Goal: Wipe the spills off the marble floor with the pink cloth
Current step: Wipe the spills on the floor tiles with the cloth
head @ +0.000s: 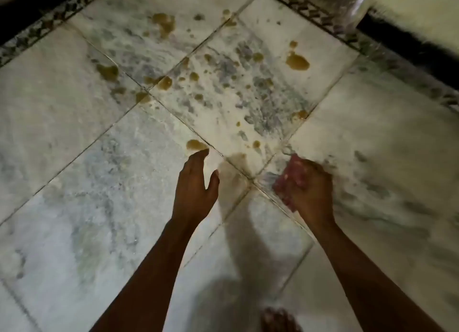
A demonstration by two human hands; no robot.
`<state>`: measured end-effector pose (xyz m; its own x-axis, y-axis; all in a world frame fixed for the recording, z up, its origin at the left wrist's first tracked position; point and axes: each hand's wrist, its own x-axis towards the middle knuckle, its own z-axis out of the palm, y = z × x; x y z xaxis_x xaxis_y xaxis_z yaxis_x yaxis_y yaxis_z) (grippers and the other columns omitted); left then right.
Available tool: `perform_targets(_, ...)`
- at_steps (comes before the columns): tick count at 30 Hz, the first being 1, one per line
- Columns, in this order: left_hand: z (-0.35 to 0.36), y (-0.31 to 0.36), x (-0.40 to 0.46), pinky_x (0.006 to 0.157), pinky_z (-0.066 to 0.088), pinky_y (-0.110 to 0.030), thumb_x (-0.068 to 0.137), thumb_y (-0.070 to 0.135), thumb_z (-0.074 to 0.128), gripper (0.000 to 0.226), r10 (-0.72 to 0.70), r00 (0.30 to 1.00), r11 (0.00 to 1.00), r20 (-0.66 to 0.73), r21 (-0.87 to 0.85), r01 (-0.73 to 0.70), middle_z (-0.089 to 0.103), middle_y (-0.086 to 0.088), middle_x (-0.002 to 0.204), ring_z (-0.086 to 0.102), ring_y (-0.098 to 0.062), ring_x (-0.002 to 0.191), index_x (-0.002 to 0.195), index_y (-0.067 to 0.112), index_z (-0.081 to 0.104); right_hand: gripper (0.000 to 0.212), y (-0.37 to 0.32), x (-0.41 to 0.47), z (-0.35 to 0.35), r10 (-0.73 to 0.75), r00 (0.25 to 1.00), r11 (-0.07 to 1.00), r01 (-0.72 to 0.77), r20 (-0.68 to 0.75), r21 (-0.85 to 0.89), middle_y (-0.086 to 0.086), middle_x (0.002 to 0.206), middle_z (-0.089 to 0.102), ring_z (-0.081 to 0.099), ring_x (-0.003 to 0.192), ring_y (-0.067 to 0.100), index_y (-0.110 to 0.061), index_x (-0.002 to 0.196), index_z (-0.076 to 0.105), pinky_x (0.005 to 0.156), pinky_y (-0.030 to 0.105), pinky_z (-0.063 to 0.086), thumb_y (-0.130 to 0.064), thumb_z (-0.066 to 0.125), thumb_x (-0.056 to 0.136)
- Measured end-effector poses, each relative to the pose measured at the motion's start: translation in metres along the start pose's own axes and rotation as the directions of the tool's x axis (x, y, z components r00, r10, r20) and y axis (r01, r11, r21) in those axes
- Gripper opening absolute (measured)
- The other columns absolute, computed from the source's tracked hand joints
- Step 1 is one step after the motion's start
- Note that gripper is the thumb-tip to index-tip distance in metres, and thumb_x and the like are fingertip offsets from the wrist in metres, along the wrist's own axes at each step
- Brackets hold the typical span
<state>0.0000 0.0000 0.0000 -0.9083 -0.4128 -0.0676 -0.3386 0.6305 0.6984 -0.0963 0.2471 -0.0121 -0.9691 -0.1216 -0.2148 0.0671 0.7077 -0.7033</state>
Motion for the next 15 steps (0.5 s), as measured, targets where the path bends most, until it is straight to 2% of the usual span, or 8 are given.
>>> perform_targets(2,0.016,-0.033,0.018,0.121,0.038,-0.042,0.104,0.019,0.062,0.060,0.034,0.999,0.995,-0.038,0.098,-0.030,0.052,-0.021,0.160,0.050,-0.038,0.148,0.156,-0.003,0.044,0.054,0.028,0.017,0.025,0.044,0.998,0.986,-0.051,-0.049,-0.156,0.014,0.153,0.059,0.061,0.135,0.040,-0.013,0.145,0.064,0.116,0.058,0.047,-0.031,0.069,0.095)
perform_targets(3,0.024,-0.054,0.030,0.122,0.037,-0.046,0.102,0.024,0.061,0.065,0.043,0.997,0.987,-0.068,0.159,-0.032,0.049,-0.024,0.161,0.048,-0.042,0.149,0.157,-0.005,0.042,0.061,0.045,0.023,0.039,0.071,0.995,0.953,-0.089,-0.071,-0.290,0.016,0.165,0.046,0.047,0.149,0.041,-0.013,0.154,0.056,0.126,0.054,0.033,-0.038,0.065,0.099)
perform_targets(5,0.028,-0.089,0.045,0.125,0.035,-0.051,0.099,0.035,0.057,0.076,0.001,0.989,0.955,-0.145,0.293,0.042,0.041,-0.027,0.167,0.041,-0.044,0.154,0.160,-0.007,0.037,0.078,0.061,0.024,0.066,0.115,0.991,0.849,-0.137,-0.074,-0.510,0.020,0.178,0.019,0.020,0.163,0.043,-0.011,0.167,0.031,0.132,0.054,0.008,-0.056,0.043,0.105)
perform_targets(6,0.031,-0.106,0.051,0.126,0.033,-0.054,0.099,0.041,0.054,0.081,-0.036,0.981,0.937,-0.192,0.336,0.100,0.037,-0.026,0.169,0.037,-0.044,0.157,0.162,-0.006,0.033,0.084,0.067,0.025,0.080,0.103,0.991,0.800,-0.133,-0.086,-0.585,0.022,0.178,0.011,0.014,0.164,0.046,-0.009,0.170,0.021,0.131,0.057,0.003,-0.061,0.032,0.105)
perform_targets(8,0.037,-0.136,0.057,0.129,0.029,-0.058,0.100,0.054,0.048,0.089,-0.101,0.948,0.905,-0.301,0.368,0.214,0.029,-0.024,0.174,0.029,-0.041,0.162,0.166,-0.002,0.026,0.086,0.074,0.035,0.102,0.024,0.987,0.741,-0.123,-0.158,-0.661,0.026,0.178,0.006,0.010,0.164,0.050,-0.004,0.170,0.012,0.131,0.063,0.006,-0.062,0.021,0.108)
perform_targets(10,0.041,-0.155,0.062,0.130,0.026,-0.057,0.101,0.066,0.041,0.093,-0.144,0.922,0.887,-0.360,0.366,0.282,0.025,-0.019,0.176,0.024,-0.037,0.164,0.168,0.004,0.021,0.086,0.062,0.055,0.118,-0.005,0.988,0.743,-0.098,-0.152,-0.662,0.026,0.178,0.005,0.009,0.163,0.051,-0.006,0.170,0.009,0.130,0.067,0.009,-0.065,0.012,0.108)
perform_targets(12,0.045,-0.163,0.065,0.129,0.023,-0.056,0.103,0.067,0.036,0.089,-0.124,0.934,0.878,-0.335,0.402,0.261,0.023,-0.012,0.178,0.022,-0.031,0.165,0.169,0.009,0.020,0.086,0.037,0.074,0.140,-0.047,0.996,0.755,-0.014,-0.075,-0.656,0.023,0.179,0.007,0.008,0.164,0.050,-0.011,0.171,0.008,0.130,0.068,0.009,-0.068,0.009,0.106)
perform_targets(15,0.043,-0.159,0.066,0.129,0.023,-0.058,0.104,0.061,0.035,0.082,-0.139,0.942,0.857,-0.306,0.440,0.269,0.021,-0.010,0.179,0.021,-0.031,0.166,0.169,0.012,0.025,0.079,0.009,0.066,0.163,-0.246,0.962,0.704,0.261,0.119,-0.661,0.014,0.180,0.009,0.009,0.166,0.042,-0.019,0.172,0.012,0.131,0.065,0.011,-0.065,0.013,0.108)
